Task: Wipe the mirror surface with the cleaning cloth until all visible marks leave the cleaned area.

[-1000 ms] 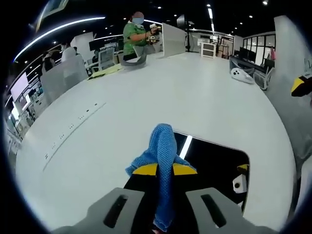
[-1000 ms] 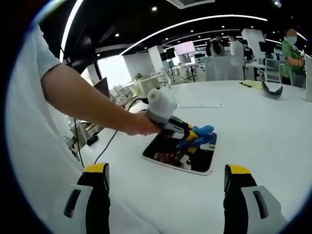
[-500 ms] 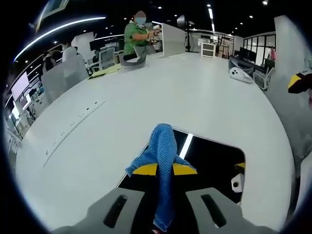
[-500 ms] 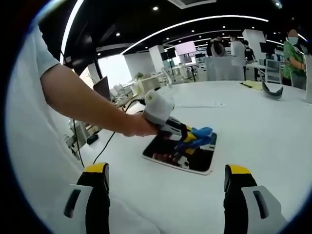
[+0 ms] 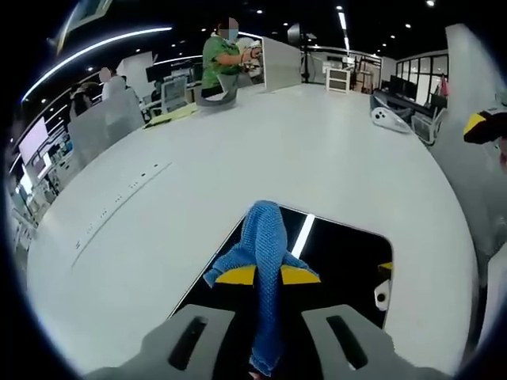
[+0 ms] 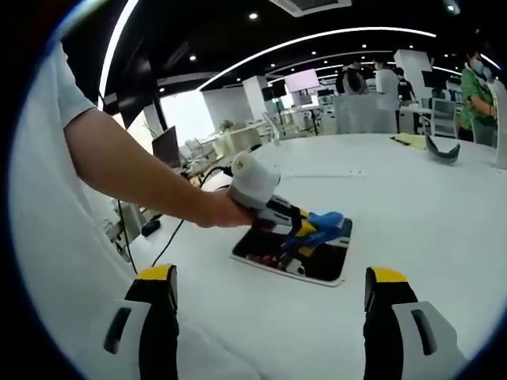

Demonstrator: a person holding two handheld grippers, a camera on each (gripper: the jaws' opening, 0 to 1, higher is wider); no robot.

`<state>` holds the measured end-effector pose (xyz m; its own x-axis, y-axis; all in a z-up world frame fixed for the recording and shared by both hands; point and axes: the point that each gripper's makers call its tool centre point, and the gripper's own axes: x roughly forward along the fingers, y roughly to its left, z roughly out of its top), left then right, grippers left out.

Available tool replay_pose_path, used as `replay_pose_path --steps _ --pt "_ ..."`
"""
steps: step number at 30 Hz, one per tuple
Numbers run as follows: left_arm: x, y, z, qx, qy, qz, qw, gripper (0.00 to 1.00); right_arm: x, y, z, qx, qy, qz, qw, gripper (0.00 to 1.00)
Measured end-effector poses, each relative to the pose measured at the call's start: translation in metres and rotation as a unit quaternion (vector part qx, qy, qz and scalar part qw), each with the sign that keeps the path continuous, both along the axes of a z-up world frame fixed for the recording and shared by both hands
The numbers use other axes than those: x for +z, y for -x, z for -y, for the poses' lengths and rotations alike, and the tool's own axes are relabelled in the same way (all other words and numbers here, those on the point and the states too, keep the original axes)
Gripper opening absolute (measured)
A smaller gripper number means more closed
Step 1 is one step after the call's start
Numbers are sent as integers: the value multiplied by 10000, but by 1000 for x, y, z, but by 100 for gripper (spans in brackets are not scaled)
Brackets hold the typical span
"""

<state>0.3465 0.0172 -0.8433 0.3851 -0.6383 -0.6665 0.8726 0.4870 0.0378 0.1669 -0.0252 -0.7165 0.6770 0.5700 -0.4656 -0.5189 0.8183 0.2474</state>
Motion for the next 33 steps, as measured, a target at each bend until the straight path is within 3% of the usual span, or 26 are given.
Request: replay_pose_path --steps 33 --pt "0 20 -8 61 16 -74 10000 7 5 0 0 -18 3 118 9999 98"
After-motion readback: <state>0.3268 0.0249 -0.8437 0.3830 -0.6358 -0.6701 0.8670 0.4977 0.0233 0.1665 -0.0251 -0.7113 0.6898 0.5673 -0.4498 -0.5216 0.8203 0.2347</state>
